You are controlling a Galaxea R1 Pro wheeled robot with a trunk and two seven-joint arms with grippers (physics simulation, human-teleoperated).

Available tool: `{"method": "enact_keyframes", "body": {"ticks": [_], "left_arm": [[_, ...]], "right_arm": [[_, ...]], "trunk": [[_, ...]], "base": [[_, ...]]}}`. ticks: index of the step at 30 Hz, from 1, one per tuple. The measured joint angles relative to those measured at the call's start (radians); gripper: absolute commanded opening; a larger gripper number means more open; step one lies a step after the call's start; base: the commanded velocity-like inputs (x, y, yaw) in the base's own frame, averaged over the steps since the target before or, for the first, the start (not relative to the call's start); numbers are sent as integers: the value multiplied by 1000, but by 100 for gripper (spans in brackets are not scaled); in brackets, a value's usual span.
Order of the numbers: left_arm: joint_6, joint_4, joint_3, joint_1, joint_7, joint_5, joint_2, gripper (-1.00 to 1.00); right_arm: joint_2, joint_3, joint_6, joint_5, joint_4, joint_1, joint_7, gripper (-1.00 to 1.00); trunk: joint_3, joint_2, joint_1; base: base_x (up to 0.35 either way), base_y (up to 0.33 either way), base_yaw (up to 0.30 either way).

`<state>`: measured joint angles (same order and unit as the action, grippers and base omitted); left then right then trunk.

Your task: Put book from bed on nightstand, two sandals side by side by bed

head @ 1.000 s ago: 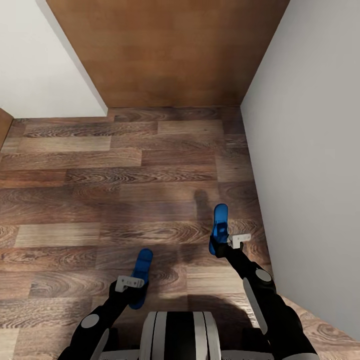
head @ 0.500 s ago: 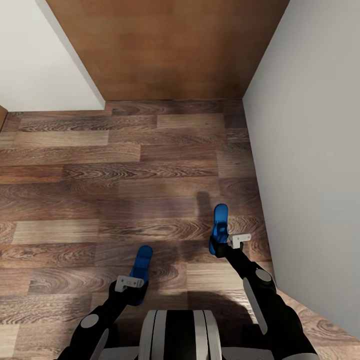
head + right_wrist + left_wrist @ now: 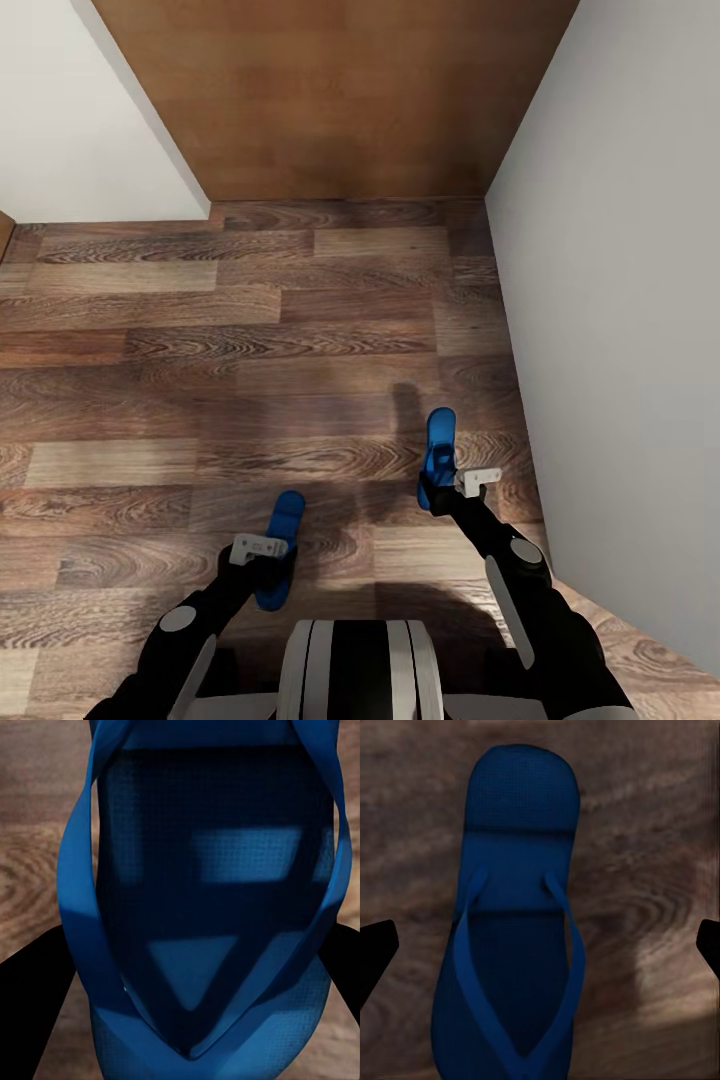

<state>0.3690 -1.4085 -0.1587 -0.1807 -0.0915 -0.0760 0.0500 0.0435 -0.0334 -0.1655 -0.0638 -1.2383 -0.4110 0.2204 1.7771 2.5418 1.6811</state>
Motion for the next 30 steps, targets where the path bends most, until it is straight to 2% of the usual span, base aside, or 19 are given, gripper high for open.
{"method": "enact_keyframes", "body": {"ticks": [2, 5, 9, 13, 19, 26, 30], "left_arm": [[49, -25, 0, -13, -1, 0, -1, 100], [70, -30, 0, -23, -1, -2, -2, 100], [74, -24, -1, -25, -1, 0, -3, 100], [73, -4, -2, -26, -1, 1, -3, 100], [72, 6, -2, -26, 0, 2, -4, 100], [70, 6, -3, -26, 3, 4, -5, 100], [68, 6, -3, -26, 3, 4, -5, 100]], "right_arm": [[0, 0, 0, 0, 1, 0, 0, -100], [0, 0, 0, 0, 1, 0, 0, -100], [1, 0, 0, 0, 2, 0, 0, -100], [0, 0, 0, 1, 2, 0, 0, -100], [0, 0, 0, 0, 1, 0, 0, -100], [0, 0, 0, 1, 2, 0, 0, -100], [1, 0, 0, 0, 1, 0, 0, -100]], "trunk": [[0, 0, 0], [0, 0, 0], [0, 0, 0], [15, 1, 2], [15, 1, 2], [42, 3, 5], [43, 3, 5]], "base": [[0, 0, 0], [0, 0, 0], [0, 0, 0], [0, 0, 0], [0, 0, 0], [0, 0, 0], [0, 0, 0]]}}
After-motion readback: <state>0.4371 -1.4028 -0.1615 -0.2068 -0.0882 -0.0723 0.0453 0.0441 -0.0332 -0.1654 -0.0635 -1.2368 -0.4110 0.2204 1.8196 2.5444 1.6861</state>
